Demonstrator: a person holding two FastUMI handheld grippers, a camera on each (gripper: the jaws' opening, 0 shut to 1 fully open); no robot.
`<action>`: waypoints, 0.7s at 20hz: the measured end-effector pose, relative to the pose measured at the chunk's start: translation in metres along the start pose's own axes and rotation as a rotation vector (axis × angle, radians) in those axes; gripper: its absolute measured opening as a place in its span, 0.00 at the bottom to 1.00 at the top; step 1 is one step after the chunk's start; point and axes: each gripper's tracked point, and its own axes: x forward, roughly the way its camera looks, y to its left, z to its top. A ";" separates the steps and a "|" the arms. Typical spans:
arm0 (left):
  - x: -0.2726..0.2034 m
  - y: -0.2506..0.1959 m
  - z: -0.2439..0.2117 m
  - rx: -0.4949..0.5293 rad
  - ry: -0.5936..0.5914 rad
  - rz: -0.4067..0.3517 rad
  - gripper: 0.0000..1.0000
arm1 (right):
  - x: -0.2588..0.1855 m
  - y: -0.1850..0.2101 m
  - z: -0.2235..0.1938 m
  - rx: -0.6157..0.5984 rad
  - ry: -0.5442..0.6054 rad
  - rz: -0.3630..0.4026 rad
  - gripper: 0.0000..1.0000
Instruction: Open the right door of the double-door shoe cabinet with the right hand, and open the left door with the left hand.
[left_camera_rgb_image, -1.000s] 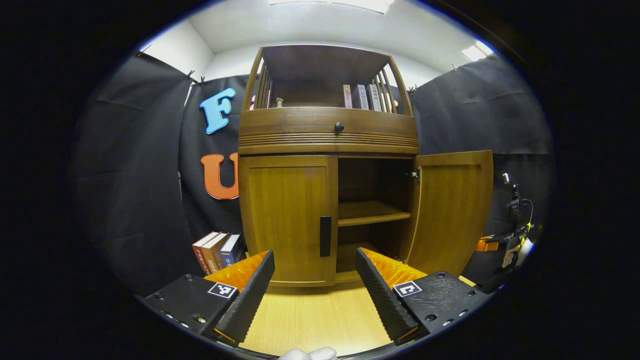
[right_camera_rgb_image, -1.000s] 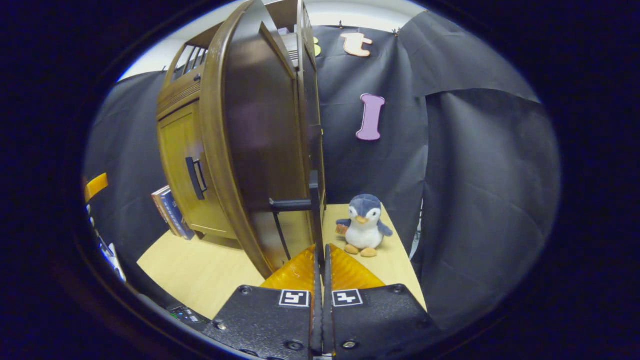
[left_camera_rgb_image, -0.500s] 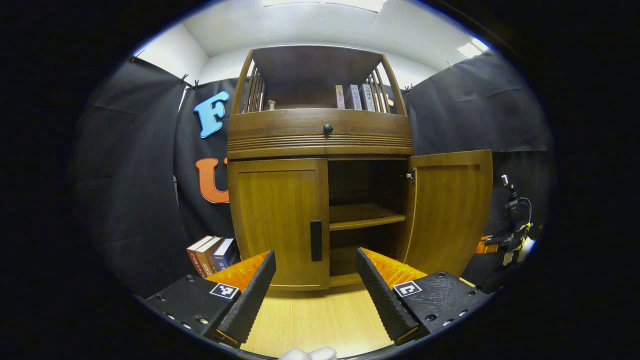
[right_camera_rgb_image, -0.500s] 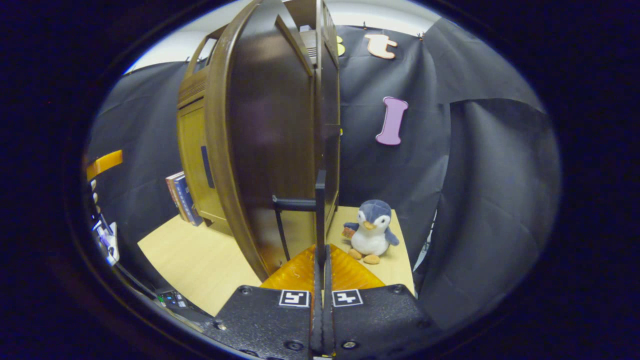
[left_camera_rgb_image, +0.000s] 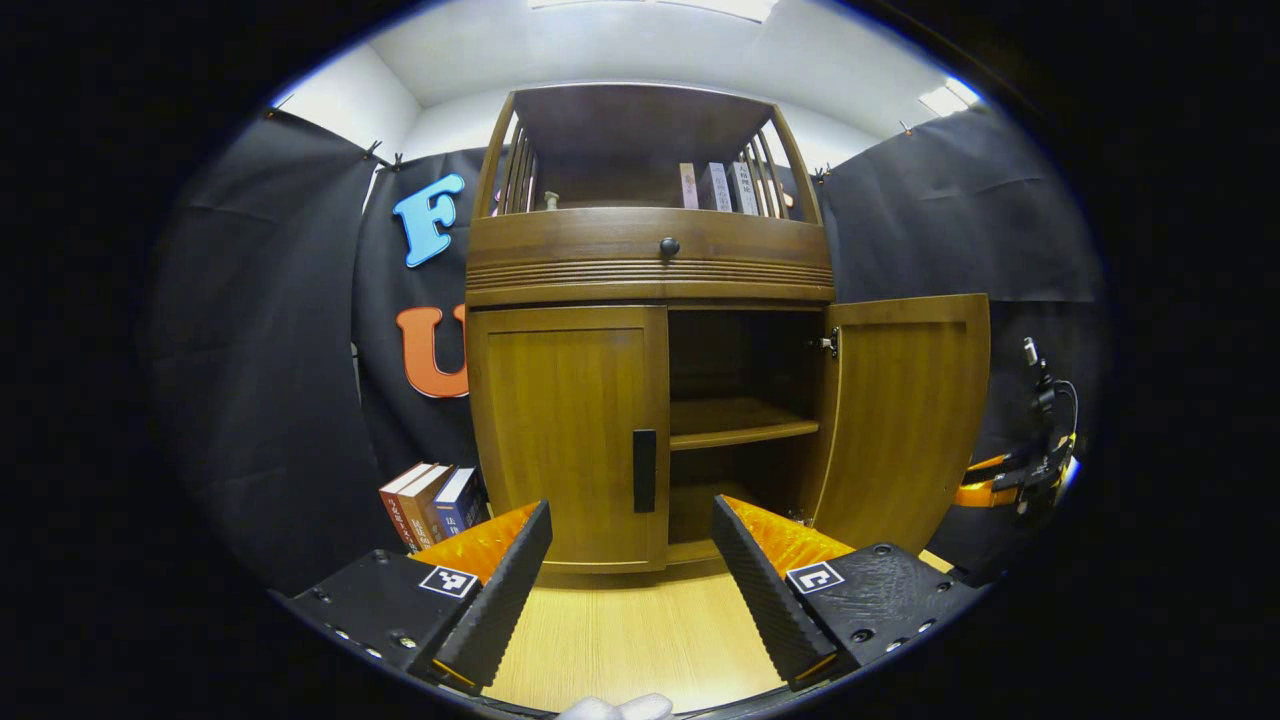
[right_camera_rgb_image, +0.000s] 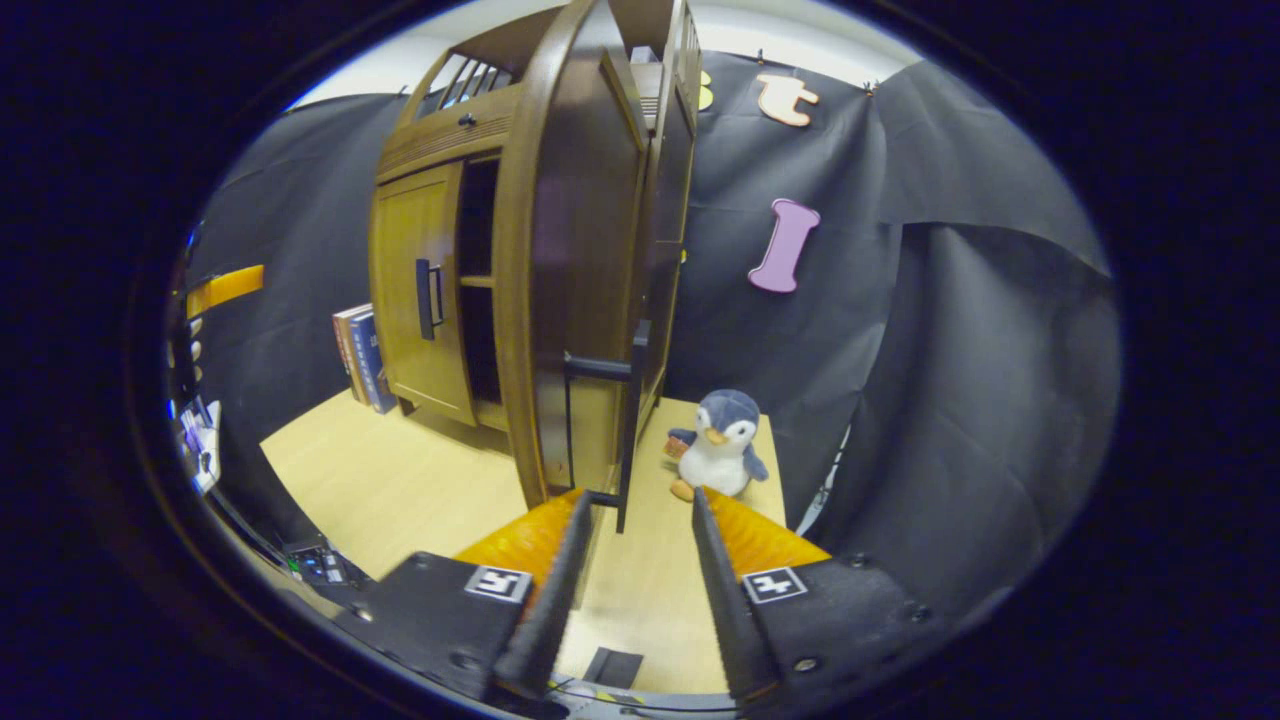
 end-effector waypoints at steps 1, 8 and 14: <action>0.000 0.003 -0.002 0.000 0.003 -0.003 1.00 | -0.010 0.005 0.002 -0.011 -0.001 -0.005 0.72; 0.007 0.019 0.001 0.015 -0.006 -0.029 0.96 | -0.061 0.059 0.057 -0.053 -0.117 -0.031 1.00; 0.002 0.035 0.011 0.017 -0.031 -0.016 0.96 | -0.058 0.132 0.124 -0.053 -0.230 -0.035 1.00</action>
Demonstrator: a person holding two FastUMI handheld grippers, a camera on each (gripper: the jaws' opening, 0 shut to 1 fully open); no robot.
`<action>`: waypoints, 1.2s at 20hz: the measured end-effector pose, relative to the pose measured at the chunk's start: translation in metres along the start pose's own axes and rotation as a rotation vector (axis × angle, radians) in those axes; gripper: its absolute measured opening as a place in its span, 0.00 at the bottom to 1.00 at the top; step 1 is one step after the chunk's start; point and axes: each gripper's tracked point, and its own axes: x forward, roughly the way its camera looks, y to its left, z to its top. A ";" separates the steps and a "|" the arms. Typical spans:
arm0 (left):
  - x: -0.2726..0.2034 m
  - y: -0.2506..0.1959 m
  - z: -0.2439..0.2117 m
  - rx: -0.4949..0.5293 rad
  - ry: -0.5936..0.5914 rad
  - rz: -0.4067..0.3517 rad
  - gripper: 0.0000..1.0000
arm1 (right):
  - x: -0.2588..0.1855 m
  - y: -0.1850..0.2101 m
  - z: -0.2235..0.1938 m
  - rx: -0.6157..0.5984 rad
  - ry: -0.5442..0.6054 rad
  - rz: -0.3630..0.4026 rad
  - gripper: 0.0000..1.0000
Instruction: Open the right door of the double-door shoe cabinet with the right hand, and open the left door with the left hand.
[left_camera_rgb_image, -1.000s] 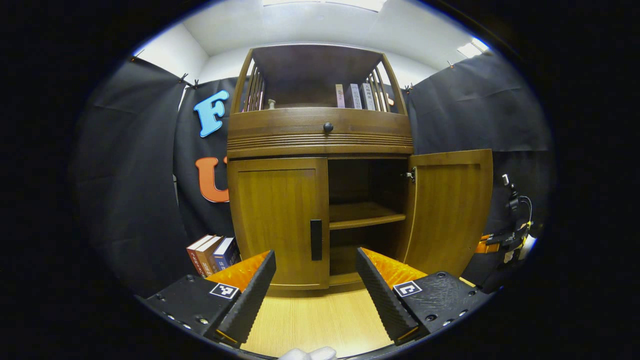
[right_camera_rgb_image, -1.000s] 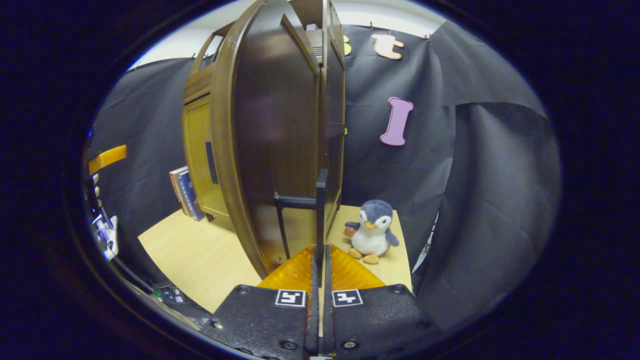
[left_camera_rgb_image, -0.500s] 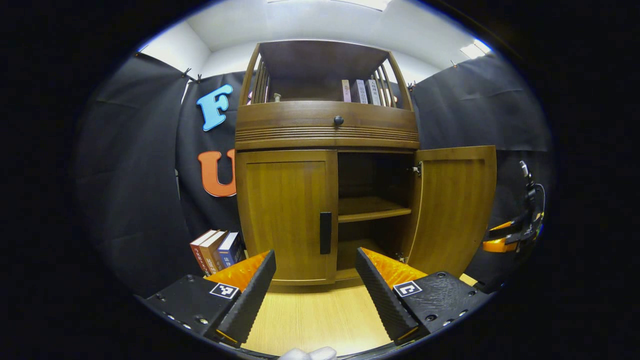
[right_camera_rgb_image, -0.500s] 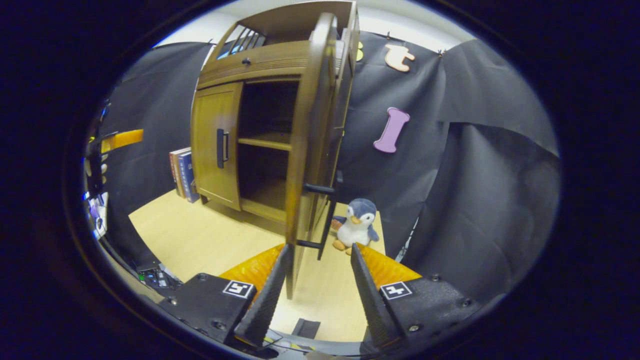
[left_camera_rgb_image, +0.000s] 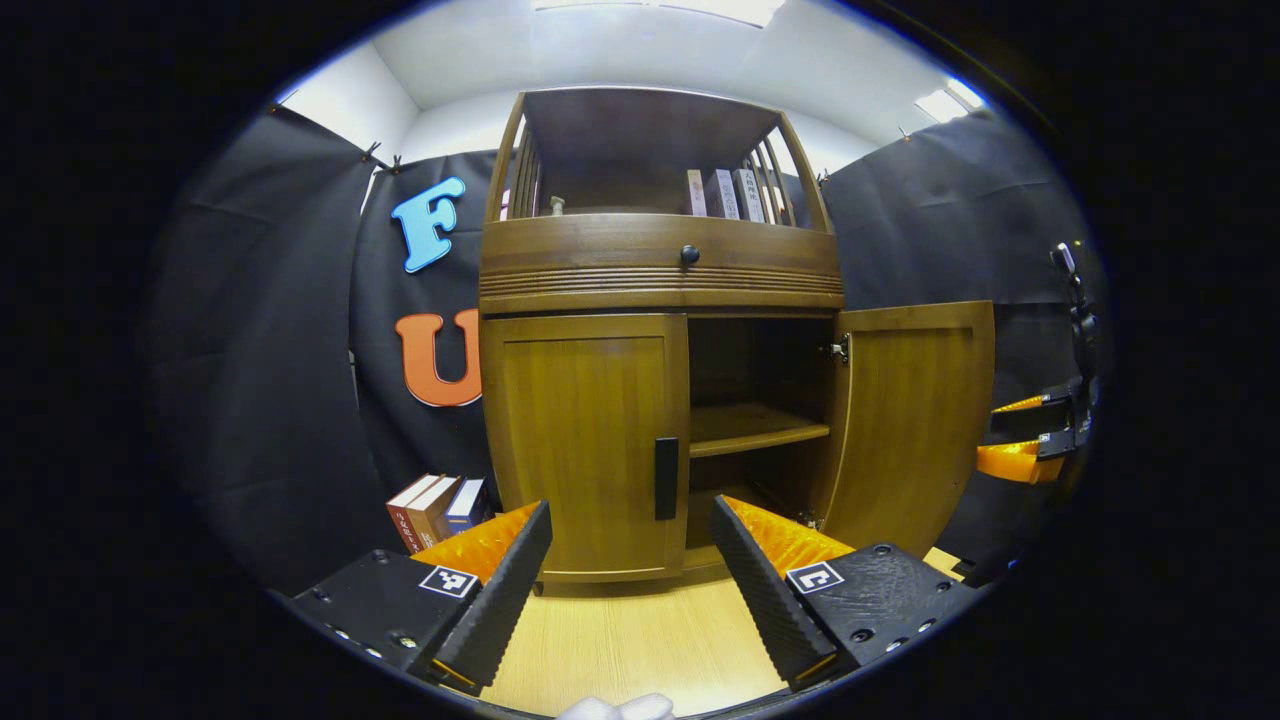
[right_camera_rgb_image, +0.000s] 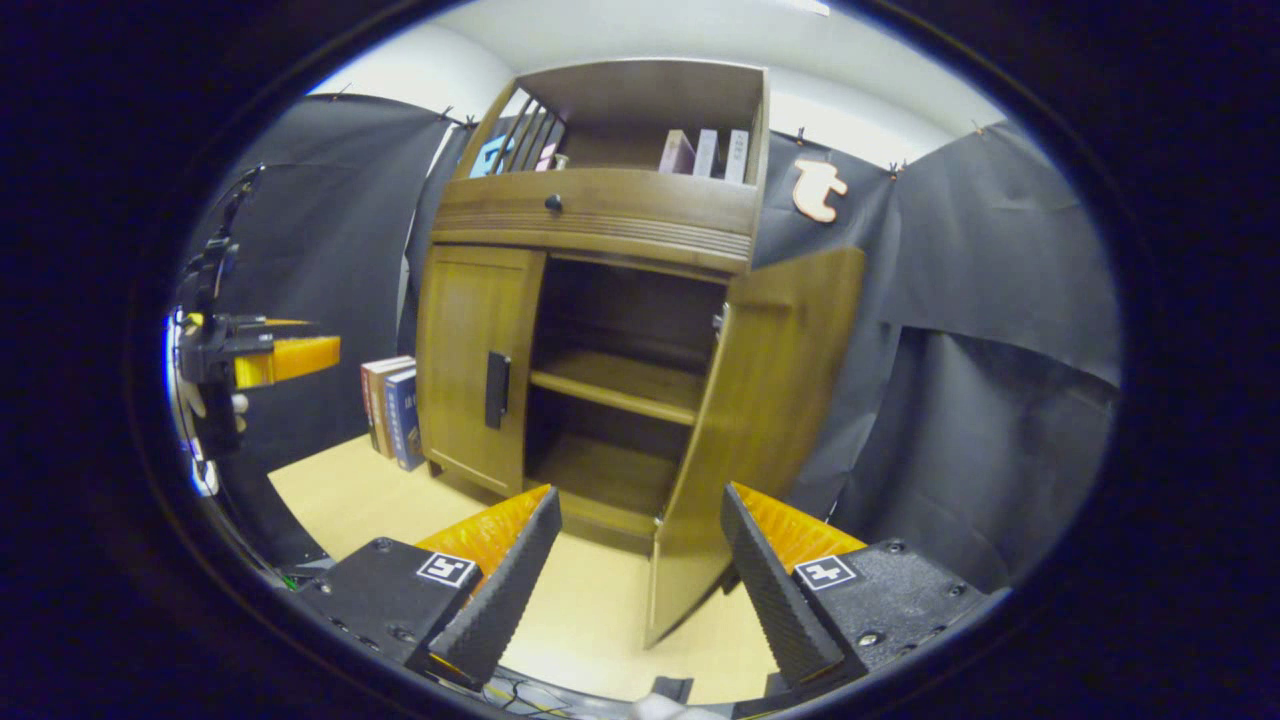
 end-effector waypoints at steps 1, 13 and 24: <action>-0.001 0.003 0.002 0.002 -0.003 0.006 0.96 | 0.004 0.012 0.009 0.003 -0.012 0.002 1.00; 0.001 0.025 -0.014 -0.029 0.031 0.074 0.96 | 0.042 0.072 0.019 0.246 -0.074 -0.106 1.00; 0.130 -0.011 -0.018 -0.022 -0.005 -0.003 0.97 | 0.040 0.042 0.027 0.251 -0.029 -0.160 1.00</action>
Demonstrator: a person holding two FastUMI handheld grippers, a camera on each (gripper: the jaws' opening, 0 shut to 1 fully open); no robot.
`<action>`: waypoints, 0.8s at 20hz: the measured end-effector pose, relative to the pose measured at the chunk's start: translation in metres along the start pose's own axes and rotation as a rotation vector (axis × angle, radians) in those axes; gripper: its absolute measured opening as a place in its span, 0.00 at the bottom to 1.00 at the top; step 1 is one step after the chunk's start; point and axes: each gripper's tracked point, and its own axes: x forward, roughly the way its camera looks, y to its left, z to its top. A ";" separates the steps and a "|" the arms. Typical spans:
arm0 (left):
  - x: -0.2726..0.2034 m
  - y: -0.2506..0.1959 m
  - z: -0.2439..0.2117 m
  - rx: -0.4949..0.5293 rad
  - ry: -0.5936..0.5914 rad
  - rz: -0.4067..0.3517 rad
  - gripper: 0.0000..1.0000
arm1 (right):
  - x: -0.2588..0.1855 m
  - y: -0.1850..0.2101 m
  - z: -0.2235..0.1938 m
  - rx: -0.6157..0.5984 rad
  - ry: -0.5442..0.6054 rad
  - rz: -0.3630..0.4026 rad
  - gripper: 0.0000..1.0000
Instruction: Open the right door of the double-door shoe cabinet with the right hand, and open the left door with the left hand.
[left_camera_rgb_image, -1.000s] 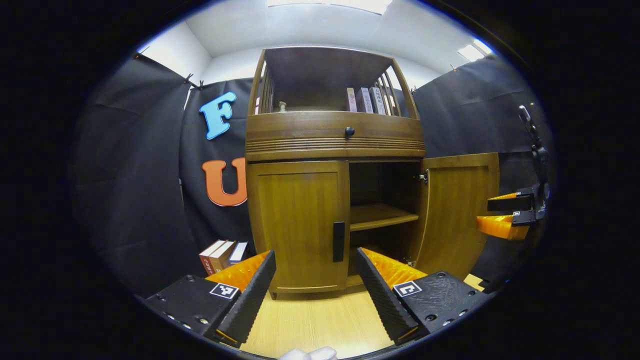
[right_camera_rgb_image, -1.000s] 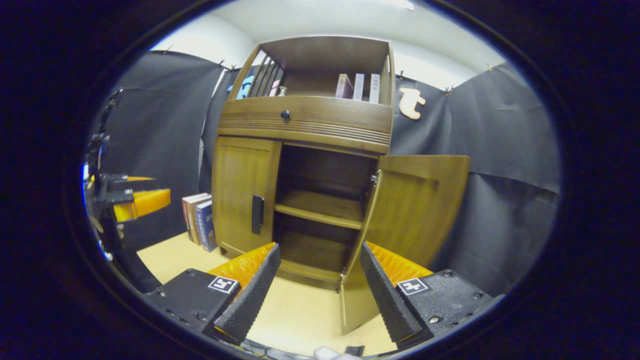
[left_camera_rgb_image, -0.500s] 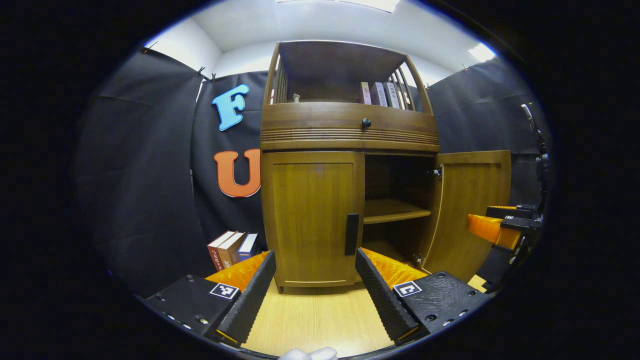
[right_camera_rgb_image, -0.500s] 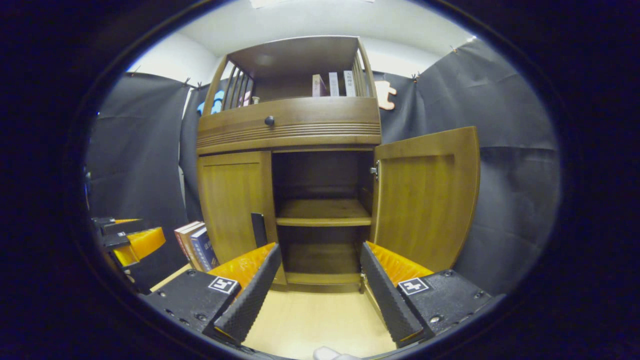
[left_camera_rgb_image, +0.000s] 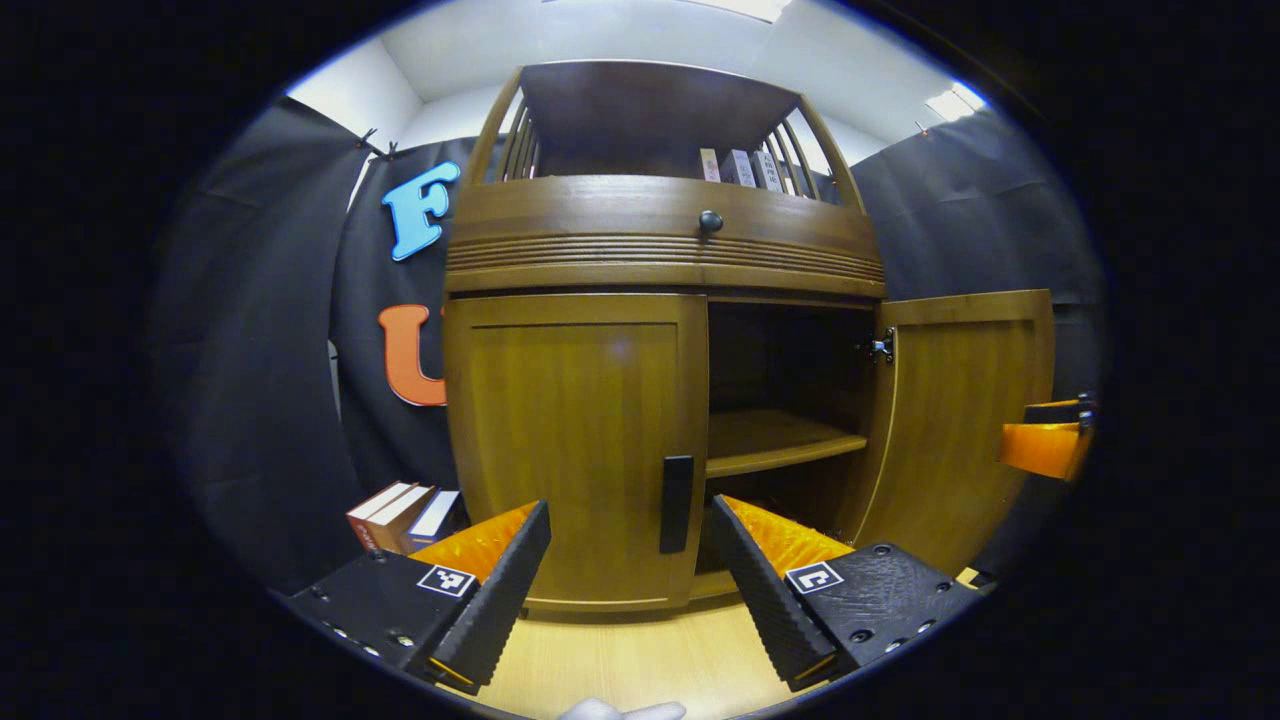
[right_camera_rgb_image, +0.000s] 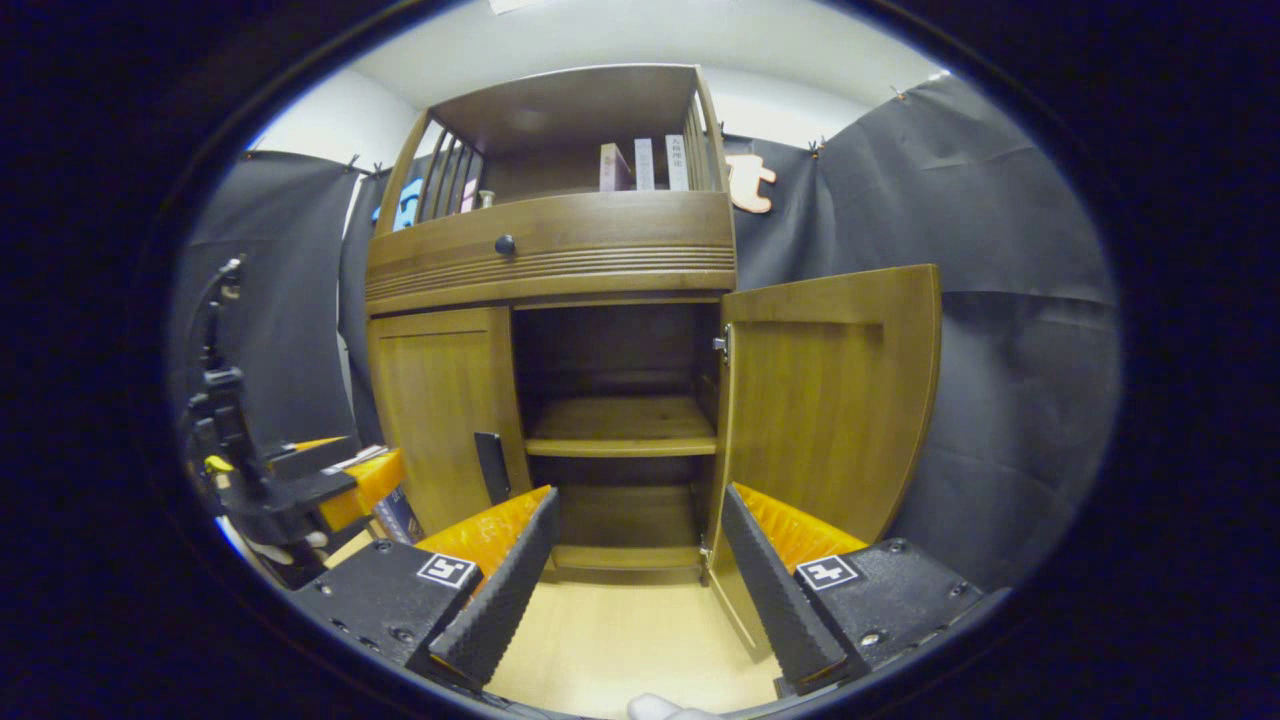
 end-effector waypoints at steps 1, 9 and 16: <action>0.017 -0.003 -0.005 -0.007 -0.003 -0.004 1.00 | -0.001 -0.001 0.000 -0.005 0.009 -0.008 1.00; 0.128 -0.021 -0.067 -0.051 0.086 -0.015 0.89 | -0.010 -0.008 -0.010 -0.041 0.068 -0.051 1.00; 0.147 -0.033 -0.074 -0.074 0.080 -0.048 0.45 | -0.017 -0.014 -0.019 -0.046 0.099 -0.063 1.00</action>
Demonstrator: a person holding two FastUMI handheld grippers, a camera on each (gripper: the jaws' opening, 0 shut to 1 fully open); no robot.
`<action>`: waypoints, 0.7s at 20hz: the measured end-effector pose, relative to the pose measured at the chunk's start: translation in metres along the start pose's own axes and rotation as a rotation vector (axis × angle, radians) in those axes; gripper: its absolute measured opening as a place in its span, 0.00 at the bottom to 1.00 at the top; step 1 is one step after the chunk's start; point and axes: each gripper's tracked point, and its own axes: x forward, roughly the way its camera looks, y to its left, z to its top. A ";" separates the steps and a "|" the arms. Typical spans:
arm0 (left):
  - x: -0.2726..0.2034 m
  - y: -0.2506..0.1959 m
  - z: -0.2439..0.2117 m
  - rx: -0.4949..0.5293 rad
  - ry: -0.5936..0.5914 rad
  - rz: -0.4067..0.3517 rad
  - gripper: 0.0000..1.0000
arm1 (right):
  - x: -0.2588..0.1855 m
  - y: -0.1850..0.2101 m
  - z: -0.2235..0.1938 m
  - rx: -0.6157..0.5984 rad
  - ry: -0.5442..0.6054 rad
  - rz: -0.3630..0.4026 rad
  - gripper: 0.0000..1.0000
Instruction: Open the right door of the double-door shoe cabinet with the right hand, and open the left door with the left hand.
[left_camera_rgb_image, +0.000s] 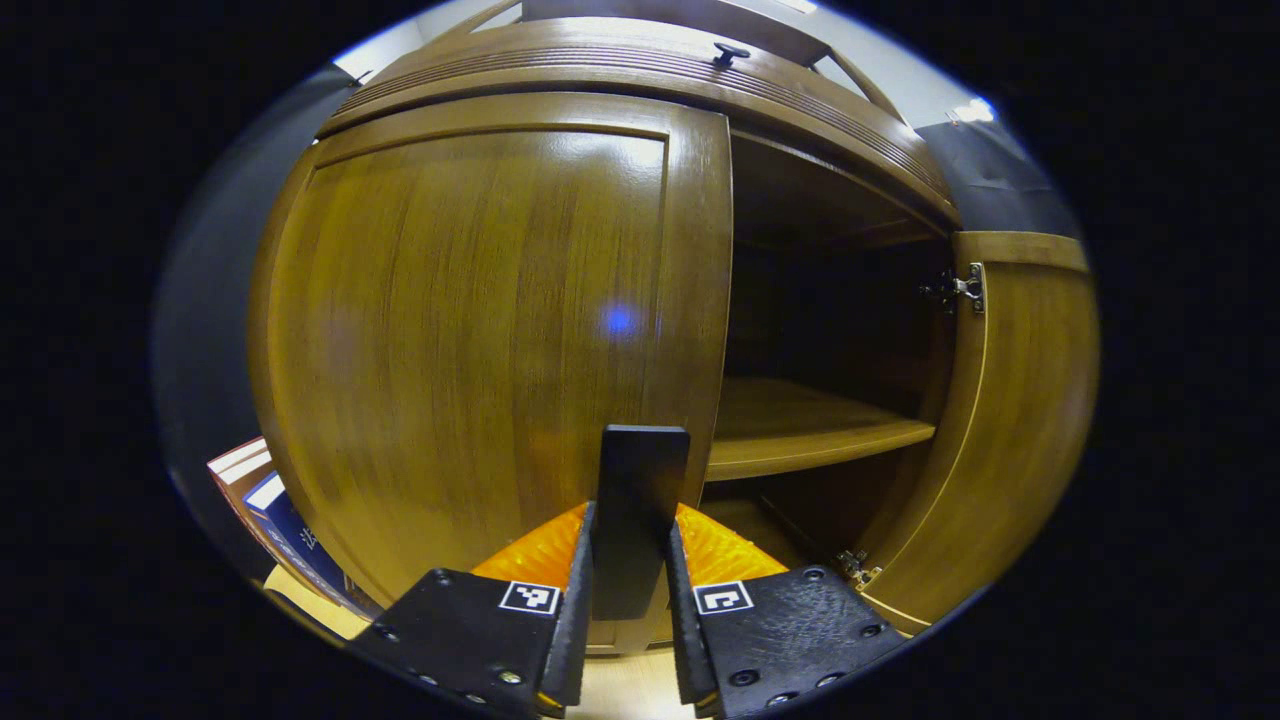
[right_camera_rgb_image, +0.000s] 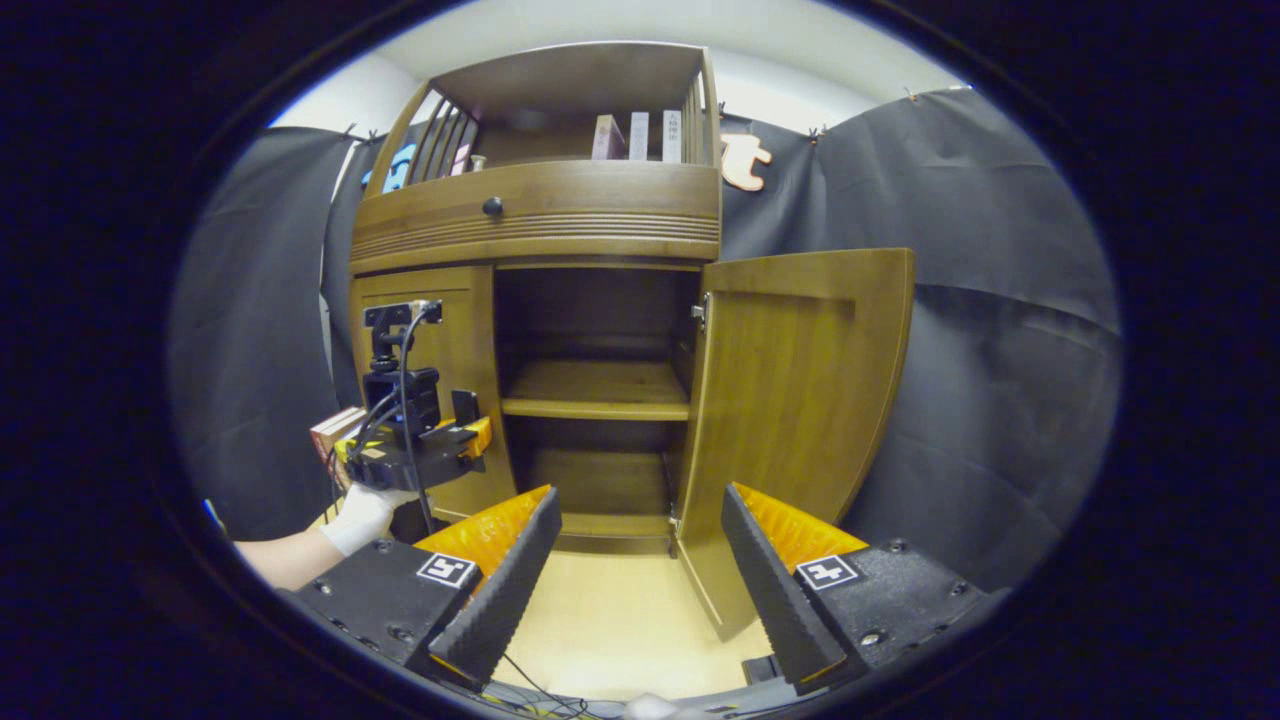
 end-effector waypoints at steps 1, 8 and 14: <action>-0.002 0.002 0.000 0.023 0.005 0.012 0.38 | 0.000 0.000 0.000 -0.001 0.001 0.003 1.00; -0.042 0.000 -0.006 0.016 0.010 -0.057 0.23 | -0.004 0.008 0.000 0.007 -0.001 0.046 1.00; -0.118 0.021 -0.010 0.043 -0.012 -0.069 0.23 | -0.007 0.017 -0.009 0.007 0.020 0.097 1.00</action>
